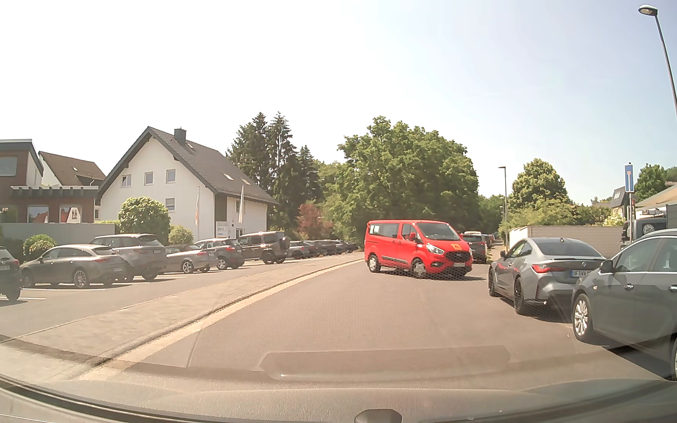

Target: Follow the waypoints while adhering to traffic rules and regulations

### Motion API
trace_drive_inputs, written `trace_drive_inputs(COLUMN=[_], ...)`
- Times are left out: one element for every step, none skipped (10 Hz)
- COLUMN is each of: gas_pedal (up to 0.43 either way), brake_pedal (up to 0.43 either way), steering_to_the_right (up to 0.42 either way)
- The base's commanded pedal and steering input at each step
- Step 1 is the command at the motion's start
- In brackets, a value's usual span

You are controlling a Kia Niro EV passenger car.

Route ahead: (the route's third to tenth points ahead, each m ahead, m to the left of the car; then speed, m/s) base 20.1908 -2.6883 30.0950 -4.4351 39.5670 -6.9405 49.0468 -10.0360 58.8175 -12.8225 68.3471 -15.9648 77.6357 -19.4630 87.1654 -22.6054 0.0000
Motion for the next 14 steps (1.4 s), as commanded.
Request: trace_drive_inputs(gas_pedal=[0.0, 0.0, 0.0, 0.0, 0.0, 0.0, 0.0, 0.0, 0.0, 0.0, 0.0, 0.0, 0.0, 0.0], brake_pedal=[0.268, 0.268, 0.268, 0.274, 0.274, 0.268, 0.268, 0.274, 0.268, 0.268, 0.268, 0.268, 0.268, 0.268], steering_to_the_right=[0.012, 0.011, 0.011, 0.012, 0.012, 0.012, 0.012, 0.012, 0.012, 0.012, 0.012, 0.012, 0.011, 0.012])
